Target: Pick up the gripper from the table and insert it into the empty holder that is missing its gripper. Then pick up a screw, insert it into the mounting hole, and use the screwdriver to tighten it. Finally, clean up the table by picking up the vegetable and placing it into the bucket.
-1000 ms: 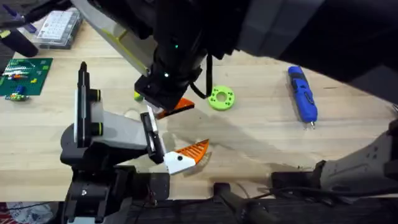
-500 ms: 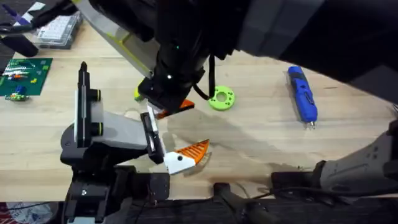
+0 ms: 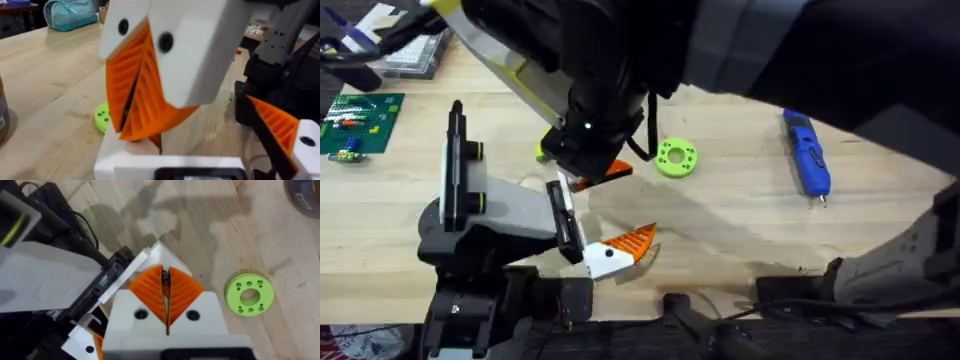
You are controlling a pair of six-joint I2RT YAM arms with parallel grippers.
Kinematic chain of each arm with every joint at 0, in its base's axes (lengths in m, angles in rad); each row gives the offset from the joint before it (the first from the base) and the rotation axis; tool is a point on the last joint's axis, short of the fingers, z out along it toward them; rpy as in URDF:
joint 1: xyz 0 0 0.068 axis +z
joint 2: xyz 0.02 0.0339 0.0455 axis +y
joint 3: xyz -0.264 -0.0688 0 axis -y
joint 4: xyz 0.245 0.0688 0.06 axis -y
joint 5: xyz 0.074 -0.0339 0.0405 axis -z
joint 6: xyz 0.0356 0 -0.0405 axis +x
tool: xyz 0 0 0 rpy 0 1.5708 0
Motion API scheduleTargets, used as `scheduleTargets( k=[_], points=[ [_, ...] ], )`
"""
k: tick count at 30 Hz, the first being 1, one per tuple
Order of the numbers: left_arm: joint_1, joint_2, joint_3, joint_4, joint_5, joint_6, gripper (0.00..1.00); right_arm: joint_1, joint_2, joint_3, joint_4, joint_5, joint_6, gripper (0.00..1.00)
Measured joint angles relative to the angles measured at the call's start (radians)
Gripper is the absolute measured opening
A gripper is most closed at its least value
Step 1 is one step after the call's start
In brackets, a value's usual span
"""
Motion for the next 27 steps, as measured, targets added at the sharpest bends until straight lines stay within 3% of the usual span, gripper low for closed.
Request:
scheduleTargets(
  k=[15, 18, 22, 24, 27],
  points=[
    [0.000, 0.000, 0.000, 0.000, 0.000, -0.004, 0.986, 0.000, 0.002, 0.001, -0.002, 0.000, 0.000, 0.003],
    [0.000, 0.000, 0.000, 0.000, 0.001, -0.003, 0.986, 0.000, 0.003, 0.001, 0.000, -0.003, 0.007, 0.190],
    [0.002, 0.000, 0.000, 0.001, 0.000, -0.003, 0.986, -0.006, 0.004, 0.002, -0.008, 0.012, 0.008, 0.650],
    [0.002, 0.000, 0.000, 0.001, -0.001, -0.003, 0.986, -0.015, 0.004, 0.002, -0.010, 0.016, 0.009, 0.735],
    [0.002, 0.000, 0.000, 0.001, -0.001, -0.003, 0.986, -0.016, 0.004, 0.002, -0.010, 0.019, 0.011, 0.757]
  ],
)
